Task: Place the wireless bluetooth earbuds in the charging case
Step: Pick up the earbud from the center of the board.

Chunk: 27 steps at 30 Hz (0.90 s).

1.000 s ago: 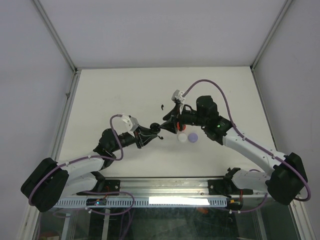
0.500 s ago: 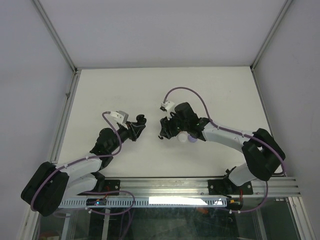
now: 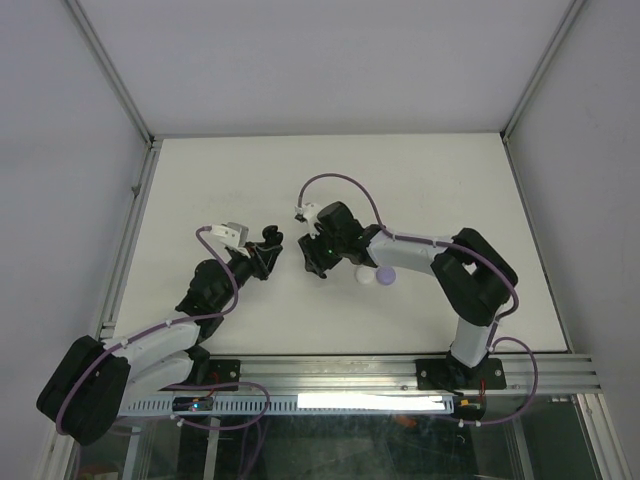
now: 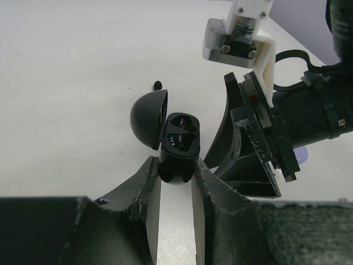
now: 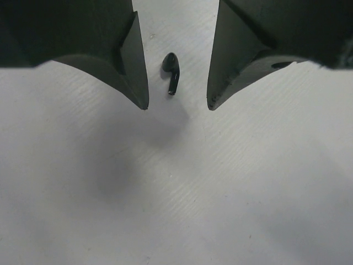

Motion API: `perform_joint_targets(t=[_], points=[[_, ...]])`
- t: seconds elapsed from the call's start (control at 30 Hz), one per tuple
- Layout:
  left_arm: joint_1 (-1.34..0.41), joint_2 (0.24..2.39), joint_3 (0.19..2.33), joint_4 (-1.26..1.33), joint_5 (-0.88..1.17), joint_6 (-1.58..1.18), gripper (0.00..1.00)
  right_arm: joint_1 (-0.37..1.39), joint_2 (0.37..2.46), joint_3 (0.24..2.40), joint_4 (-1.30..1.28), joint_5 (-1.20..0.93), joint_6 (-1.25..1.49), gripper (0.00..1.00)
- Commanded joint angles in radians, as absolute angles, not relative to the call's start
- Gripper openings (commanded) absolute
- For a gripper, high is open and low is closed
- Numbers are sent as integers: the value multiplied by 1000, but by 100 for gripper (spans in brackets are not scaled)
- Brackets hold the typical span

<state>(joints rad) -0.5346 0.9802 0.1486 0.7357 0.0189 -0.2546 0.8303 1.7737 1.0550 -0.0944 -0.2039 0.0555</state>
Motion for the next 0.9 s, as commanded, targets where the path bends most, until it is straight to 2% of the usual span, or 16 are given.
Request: perform_joint_targets(t=[0.0,0.5,0.87], points=[[-527,957,140,759,-19,-264,0,850,1820,1142,-166,-173,59,49],[-526,970,149,752,2,-259,0,913,1882,1223,-386,-190,-16,46],[-526,969,149,750,7,-259,0,950,1799,1225,-494,-140,-34,45]])
